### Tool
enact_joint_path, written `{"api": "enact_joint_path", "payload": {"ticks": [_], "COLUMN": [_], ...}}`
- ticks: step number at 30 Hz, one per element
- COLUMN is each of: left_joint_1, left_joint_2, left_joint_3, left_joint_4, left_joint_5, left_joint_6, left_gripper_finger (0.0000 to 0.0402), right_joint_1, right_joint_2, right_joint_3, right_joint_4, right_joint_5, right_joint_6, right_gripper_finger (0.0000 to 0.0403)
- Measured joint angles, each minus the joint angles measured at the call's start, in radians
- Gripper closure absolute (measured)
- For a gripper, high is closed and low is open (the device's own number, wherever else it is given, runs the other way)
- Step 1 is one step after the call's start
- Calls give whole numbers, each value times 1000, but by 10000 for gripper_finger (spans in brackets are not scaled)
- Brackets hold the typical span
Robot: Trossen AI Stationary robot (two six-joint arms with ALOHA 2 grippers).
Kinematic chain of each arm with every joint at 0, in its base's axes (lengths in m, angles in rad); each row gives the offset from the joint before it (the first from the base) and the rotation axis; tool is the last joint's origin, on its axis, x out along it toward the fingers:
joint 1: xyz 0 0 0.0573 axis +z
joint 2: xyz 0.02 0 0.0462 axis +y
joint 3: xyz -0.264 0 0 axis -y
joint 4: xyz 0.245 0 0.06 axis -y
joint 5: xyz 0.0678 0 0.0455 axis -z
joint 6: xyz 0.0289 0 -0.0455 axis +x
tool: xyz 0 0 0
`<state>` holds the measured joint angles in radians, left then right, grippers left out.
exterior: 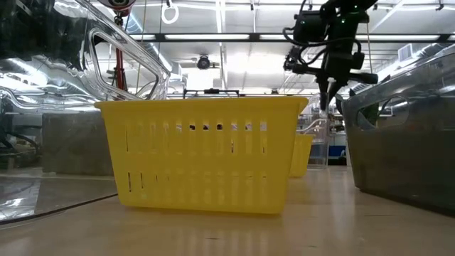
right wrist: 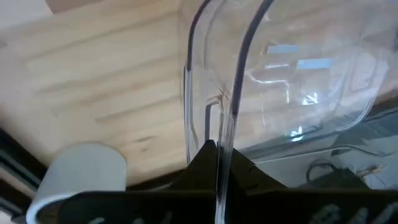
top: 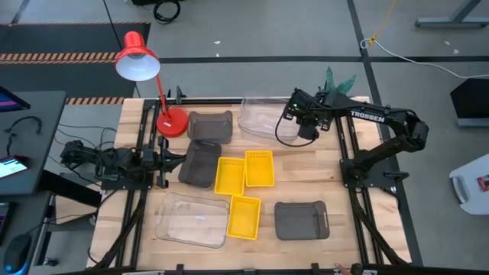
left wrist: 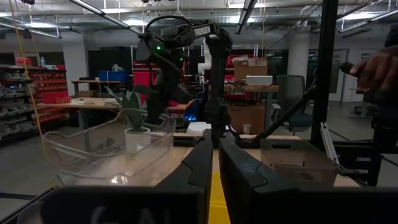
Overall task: Stack baskets by color
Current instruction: Stack the right transparent bin on the top of the top transparent bin, then stack the bottom transparent bin on the top of the stacked transparent bins
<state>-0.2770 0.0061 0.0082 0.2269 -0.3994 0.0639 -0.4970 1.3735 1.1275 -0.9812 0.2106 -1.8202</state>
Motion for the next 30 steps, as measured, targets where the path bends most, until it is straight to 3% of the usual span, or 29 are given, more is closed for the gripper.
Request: {"api": "enact_joint_path", "payload": {"ticks": [8, 18, 25, 30], "left_joint_1": [0, 0, 0, 0], "left_joint_2": [0, 0, 0, 0], "left_joint_3": [0, 0, 0, 0], "left_joint_4": [0, 0, 0, 0], "left_joint_5": [0, 0, 0, 0], "left_joint_6": [0, 0, 0, 0], "left_gripper_finger": [376, 366, 373, 369], "right_joint_1": [17, 30, 72, 125], "right_joint_2": [0, 0, -8, -48], "right_joint_3": [0, 0, 6, 64], "right_joint_4": [-4, -57, -44, -46], "right_joint_5": [-85, -76, -11, -28], "right_joint_6": [120, 248, 351, 575], "right_gripper_finger": [394, 327, 296, 297]}}
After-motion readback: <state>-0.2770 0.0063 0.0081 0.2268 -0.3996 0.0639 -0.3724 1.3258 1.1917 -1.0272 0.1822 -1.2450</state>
